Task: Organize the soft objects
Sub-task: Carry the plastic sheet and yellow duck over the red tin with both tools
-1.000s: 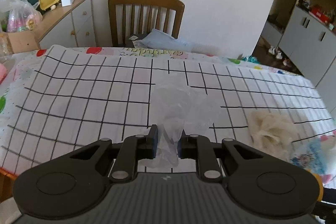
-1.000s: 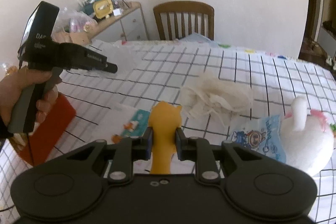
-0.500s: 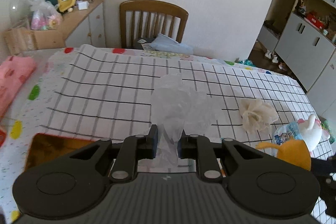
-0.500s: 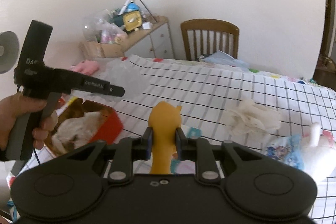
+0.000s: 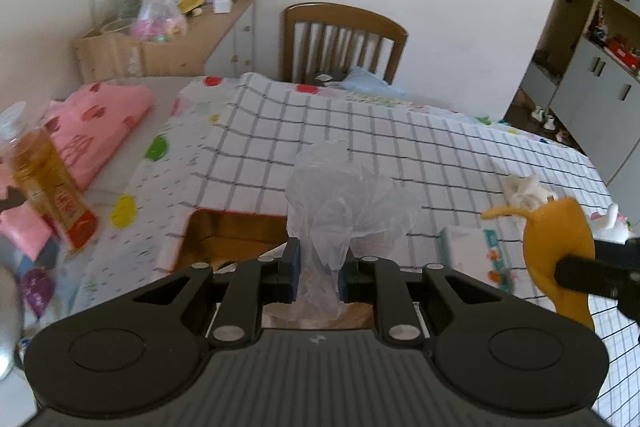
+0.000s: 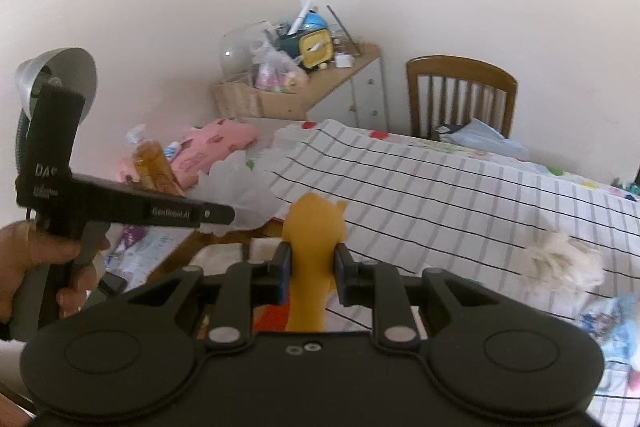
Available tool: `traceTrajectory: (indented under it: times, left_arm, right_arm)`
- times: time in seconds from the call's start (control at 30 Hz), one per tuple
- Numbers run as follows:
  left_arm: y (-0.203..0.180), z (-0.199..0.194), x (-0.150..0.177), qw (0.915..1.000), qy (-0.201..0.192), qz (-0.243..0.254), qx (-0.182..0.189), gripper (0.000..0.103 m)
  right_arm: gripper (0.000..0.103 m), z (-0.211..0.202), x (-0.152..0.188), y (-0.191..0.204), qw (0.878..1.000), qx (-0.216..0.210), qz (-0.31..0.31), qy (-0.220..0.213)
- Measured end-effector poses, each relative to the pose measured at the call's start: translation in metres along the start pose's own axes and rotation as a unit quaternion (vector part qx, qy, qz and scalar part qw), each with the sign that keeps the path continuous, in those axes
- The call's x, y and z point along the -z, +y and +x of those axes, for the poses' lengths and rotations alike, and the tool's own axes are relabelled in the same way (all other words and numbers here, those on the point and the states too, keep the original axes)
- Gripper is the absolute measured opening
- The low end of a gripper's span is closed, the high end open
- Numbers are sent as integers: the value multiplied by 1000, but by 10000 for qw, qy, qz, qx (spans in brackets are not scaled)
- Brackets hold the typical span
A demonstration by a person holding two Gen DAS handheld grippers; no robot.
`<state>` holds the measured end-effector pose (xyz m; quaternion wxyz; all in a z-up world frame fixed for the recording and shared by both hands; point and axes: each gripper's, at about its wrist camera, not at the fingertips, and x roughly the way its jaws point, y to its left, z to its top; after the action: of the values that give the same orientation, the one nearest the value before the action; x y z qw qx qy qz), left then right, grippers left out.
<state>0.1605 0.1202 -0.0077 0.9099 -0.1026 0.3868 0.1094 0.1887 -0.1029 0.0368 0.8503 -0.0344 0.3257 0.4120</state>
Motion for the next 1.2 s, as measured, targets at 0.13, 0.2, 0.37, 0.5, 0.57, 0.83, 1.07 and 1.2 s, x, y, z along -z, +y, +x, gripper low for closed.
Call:
traceTrajectory:
  times: [0.13, 0.2, 0.37, 0.5, 0.57, 0.83, 1.07, 1.2]
  left_arm:
    - [22, -4, 7, 9999, 59, -78, -102, 17]
    - [32, -4, 12, 9998, 114, -95, -138, 17]
    - [46, 0, 27, 9994, 307, -5, -175, 17]
    - [52, 9, 39, 9987, 456, 80, -232, 17]
    - [55, 13, 43, 9984, 507, 88, -238, 17]
    - [59, 32, 57, 9964, 792, 184, -237, 17]
    - [59, 41, 60, 9951, 906, 296, -279, 17]
    - [60, 46, 59, 9945, 973, 300, -234, 17]
  right_arm:
    - [21, 16, -6, 18, 9999, -119, 26, 49]
    - [21, 24, -9, 26, 9998, -154, 29, 74]
    - [22, 53, -10, 41, 9995, -208, 104, 207]
    - [22, 76, -5, 53, 9990, -255, 99, 356]
    - [22, 86, -2, 59, 9988, -260, 39, 405]
    - [22, 121, 15, 70, 9970, -145, -115, 750]
    - [22, 140, 27, 75, 9944, -78, -276, 1016]
    - [24, 147, 34, 77, 9931, -43, -332, 1121]
